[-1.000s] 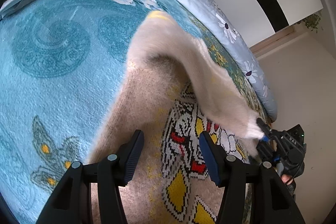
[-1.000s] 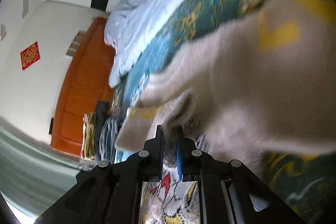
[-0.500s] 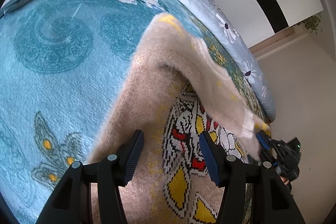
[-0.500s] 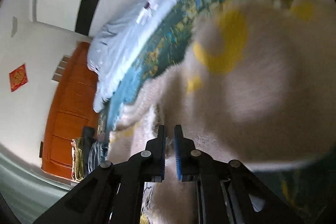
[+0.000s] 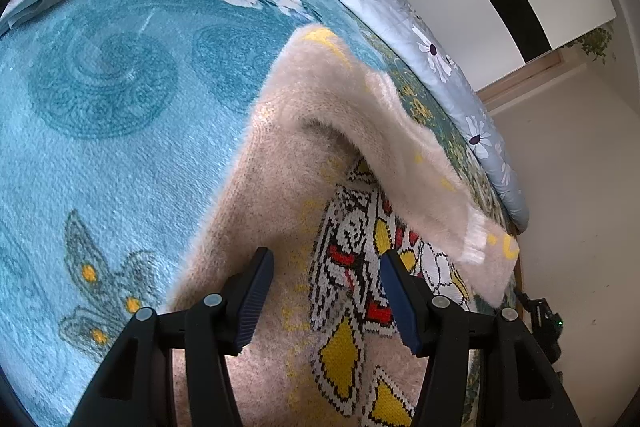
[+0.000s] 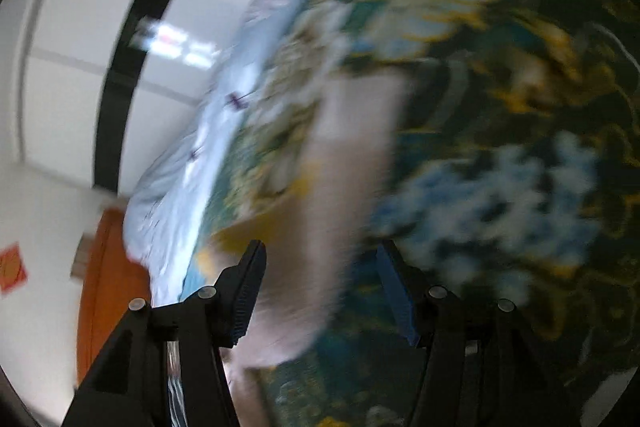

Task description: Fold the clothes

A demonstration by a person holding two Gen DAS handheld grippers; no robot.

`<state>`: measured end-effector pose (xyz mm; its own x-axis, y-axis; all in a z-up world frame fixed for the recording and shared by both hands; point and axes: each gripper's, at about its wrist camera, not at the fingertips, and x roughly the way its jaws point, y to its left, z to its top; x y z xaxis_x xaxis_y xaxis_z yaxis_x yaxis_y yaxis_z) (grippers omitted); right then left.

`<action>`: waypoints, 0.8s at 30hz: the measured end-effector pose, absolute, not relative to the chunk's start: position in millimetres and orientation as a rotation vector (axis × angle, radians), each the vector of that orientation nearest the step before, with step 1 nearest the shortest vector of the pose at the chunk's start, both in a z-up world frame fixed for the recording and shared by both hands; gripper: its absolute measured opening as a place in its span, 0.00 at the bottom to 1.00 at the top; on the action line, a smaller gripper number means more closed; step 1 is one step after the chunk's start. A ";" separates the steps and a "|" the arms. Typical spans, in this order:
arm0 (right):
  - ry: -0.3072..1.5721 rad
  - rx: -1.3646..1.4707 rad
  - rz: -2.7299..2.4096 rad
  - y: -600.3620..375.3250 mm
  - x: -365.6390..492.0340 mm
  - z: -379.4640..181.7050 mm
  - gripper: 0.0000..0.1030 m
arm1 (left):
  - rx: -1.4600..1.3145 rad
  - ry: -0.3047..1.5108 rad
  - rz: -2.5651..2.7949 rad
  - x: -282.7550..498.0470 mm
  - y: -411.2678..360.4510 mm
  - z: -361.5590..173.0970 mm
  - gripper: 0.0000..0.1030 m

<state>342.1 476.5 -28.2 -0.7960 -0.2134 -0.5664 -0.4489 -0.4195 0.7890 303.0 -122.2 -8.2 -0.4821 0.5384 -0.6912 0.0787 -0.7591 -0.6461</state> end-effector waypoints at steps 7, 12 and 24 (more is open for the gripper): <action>1.645 -0.872 2.338 494.0 310.2 -38.8 0.54 | -1.411 -0.918 2.307 302.8 -120.0 -6.9 0.58; 1.807 -0.779 2.283 497.6 309.4 -44.7 0.11 | -1.406 -0.945 2.288 303.0 -122.8 -7.9 0.58; 1.317 -0.702 3.043 371.3 277.9 113.4 0.10 | -1.404 -0.977 2.281 308.4 -129.0 -6.4 0.59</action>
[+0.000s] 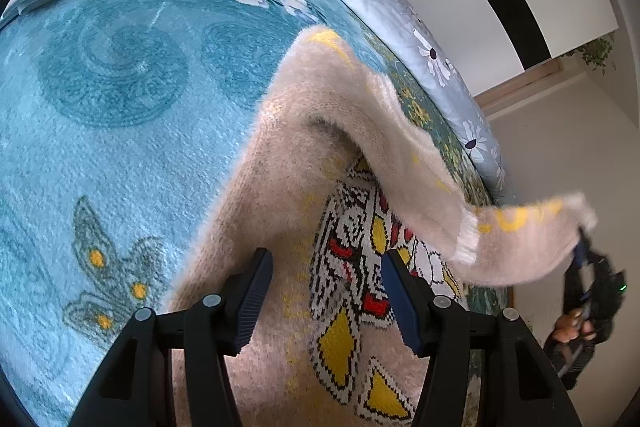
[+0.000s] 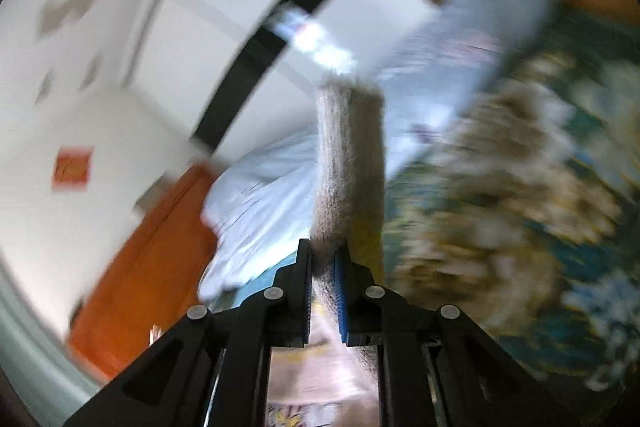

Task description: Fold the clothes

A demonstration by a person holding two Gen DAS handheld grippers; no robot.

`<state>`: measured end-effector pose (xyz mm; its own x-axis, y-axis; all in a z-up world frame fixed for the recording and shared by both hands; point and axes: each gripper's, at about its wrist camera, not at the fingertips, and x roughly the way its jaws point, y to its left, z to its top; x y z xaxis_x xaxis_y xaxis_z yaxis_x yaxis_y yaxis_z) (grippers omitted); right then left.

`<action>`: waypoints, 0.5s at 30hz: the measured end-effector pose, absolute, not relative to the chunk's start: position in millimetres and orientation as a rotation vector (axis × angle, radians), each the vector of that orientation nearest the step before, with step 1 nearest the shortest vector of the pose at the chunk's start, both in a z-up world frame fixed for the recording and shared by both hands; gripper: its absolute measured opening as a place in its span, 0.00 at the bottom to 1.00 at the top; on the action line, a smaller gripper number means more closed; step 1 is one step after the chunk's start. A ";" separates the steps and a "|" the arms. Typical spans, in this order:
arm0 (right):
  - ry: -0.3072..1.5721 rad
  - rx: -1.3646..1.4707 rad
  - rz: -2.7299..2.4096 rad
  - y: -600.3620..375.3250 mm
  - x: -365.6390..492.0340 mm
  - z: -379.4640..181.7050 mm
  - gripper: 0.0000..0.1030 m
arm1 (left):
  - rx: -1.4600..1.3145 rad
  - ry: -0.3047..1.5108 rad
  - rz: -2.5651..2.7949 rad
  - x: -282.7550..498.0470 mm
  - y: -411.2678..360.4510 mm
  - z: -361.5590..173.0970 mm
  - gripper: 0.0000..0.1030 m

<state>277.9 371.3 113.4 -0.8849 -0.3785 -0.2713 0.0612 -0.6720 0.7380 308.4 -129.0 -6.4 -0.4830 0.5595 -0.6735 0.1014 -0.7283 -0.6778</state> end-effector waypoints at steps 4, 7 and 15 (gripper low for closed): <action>-0.959 0.634 -2.480 302.5 251.7 125.2 0.10 | -1.403 -0.991 2.281 314.3 -134.6 -4.2 0.60; -0.953 0.749 -2.359 250.9 229.7 100.3 0.10 | -1.401 -1.009 2.284 319.8 -141.1 -2.6 0.61; -0.969 1.054 -2.149 162.7 196.3 23.1 0.10 | -1.384 -1.071 2.323 332.0 -160.9 1.1 0.65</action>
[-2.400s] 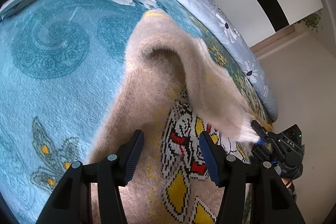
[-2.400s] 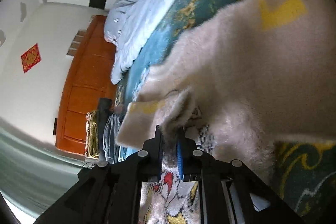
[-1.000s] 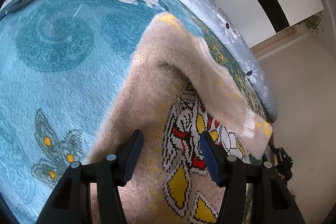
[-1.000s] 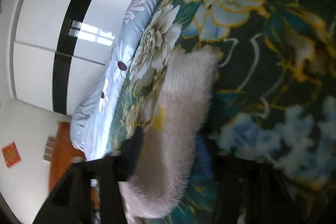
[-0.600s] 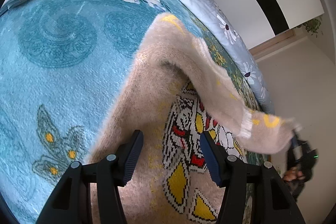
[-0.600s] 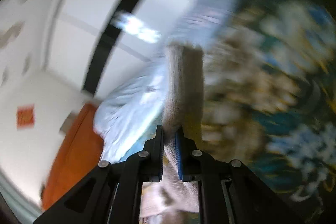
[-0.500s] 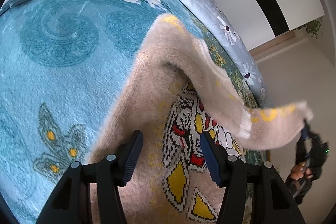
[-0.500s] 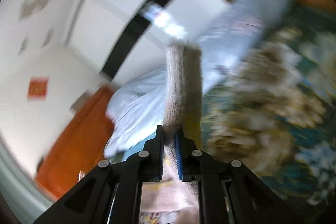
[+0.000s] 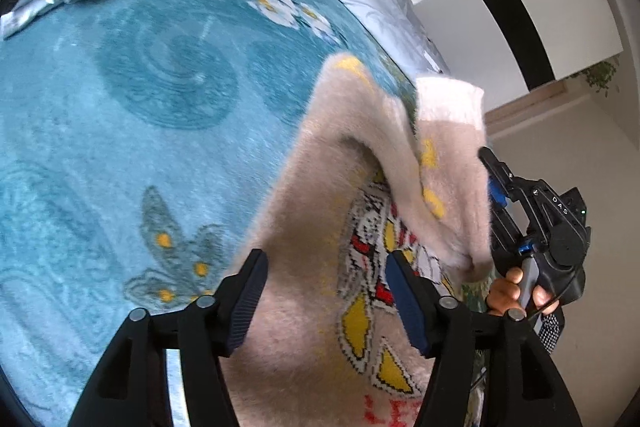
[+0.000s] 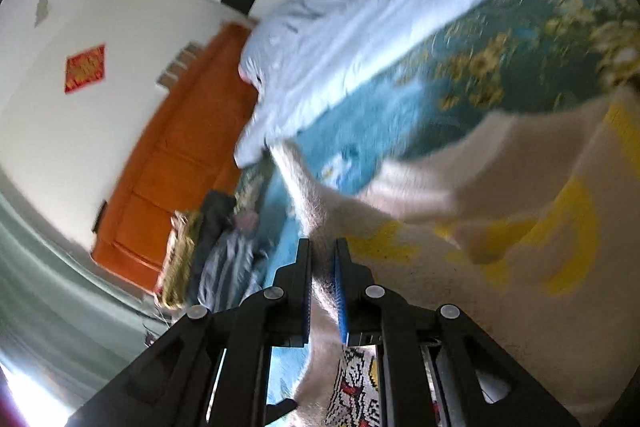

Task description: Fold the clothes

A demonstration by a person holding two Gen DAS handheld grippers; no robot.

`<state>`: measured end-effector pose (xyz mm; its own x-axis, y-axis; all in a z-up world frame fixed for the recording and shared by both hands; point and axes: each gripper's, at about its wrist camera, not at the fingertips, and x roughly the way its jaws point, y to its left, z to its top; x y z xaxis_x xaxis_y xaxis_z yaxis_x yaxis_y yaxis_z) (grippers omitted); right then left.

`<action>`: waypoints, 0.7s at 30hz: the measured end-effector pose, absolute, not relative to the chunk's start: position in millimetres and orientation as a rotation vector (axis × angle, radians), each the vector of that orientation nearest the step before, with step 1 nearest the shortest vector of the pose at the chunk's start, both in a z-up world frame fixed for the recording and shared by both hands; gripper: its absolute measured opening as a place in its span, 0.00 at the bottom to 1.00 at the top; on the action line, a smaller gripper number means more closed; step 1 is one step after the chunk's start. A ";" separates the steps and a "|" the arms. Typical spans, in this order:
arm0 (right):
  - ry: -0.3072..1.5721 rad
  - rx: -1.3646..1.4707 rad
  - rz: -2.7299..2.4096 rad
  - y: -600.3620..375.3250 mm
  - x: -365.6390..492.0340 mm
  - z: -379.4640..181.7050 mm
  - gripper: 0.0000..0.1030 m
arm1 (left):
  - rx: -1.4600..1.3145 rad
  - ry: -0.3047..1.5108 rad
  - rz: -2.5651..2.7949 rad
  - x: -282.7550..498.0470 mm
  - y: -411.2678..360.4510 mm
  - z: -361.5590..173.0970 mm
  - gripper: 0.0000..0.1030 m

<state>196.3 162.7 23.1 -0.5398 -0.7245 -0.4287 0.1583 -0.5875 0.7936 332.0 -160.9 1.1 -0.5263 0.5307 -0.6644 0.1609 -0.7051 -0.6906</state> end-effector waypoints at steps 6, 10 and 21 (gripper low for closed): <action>-0.758 1.165 -2.122 113.0 198.8 4.3 0.10 | -1.394 -1.060 2.327 332.3 -157.2 0.2 0.65; -0.720 1.228 -2.096 101.3 198.5 -9.7 0.15 | -1.403 -1.059 2.323 331.8 -156.5 -1.6 0.65; -0.747 1.168 -1.921 117.9 216.3 10.5 0.51 | -1.392 -0.979 2.370 345.6 -167.1 8.5 0.66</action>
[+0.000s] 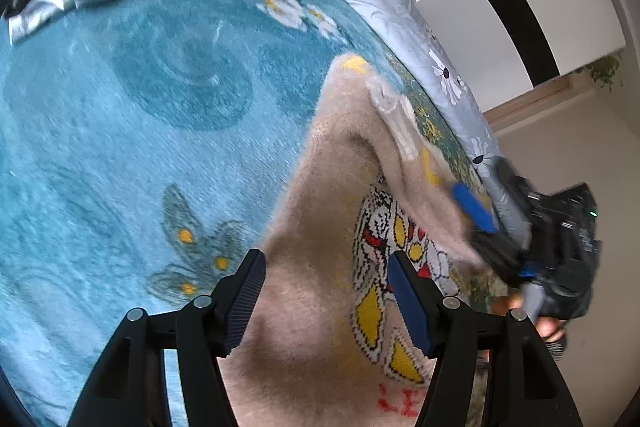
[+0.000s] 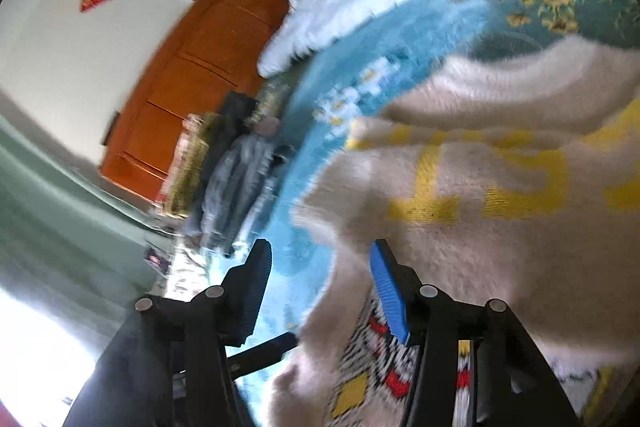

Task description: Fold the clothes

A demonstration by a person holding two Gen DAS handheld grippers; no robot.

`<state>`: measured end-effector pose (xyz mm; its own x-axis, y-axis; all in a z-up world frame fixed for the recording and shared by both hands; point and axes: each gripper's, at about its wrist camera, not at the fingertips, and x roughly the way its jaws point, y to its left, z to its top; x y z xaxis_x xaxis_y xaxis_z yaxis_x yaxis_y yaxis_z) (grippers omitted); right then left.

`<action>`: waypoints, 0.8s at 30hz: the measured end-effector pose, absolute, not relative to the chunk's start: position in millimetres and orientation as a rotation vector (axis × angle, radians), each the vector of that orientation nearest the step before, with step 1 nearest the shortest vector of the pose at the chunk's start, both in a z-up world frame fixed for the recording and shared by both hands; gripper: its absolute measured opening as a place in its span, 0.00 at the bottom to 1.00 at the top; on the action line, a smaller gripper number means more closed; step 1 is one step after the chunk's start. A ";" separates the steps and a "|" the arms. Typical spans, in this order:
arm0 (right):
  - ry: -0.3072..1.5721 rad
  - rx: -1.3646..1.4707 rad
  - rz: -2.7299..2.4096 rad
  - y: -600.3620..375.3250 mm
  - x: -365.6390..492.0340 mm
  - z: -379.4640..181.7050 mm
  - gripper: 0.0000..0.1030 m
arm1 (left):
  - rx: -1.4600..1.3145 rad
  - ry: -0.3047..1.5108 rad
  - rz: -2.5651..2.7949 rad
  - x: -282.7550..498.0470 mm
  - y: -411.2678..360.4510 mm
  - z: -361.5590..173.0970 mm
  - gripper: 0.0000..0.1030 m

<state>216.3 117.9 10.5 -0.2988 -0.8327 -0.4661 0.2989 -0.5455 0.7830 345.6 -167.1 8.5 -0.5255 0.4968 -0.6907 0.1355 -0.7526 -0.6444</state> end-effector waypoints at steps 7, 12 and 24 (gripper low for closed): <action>-0.793 1.175 -2.100 215.5 267.3 24.8 0.56 | -1.460 -0.994 2.342 361.1 -190.0 -8.2 0.65; -0.951 1.326 -2.188 288.1 310.7 -9.5 0.56 | -1.457 -1.031 2.249 374.1 -190.6 -16.1 0.64; -1.193 1.332 -1.811 261.8 360.0 -61.5 0.58 | -1.289 -1.262 1.901 409.1 -192.2 -23.4 0.63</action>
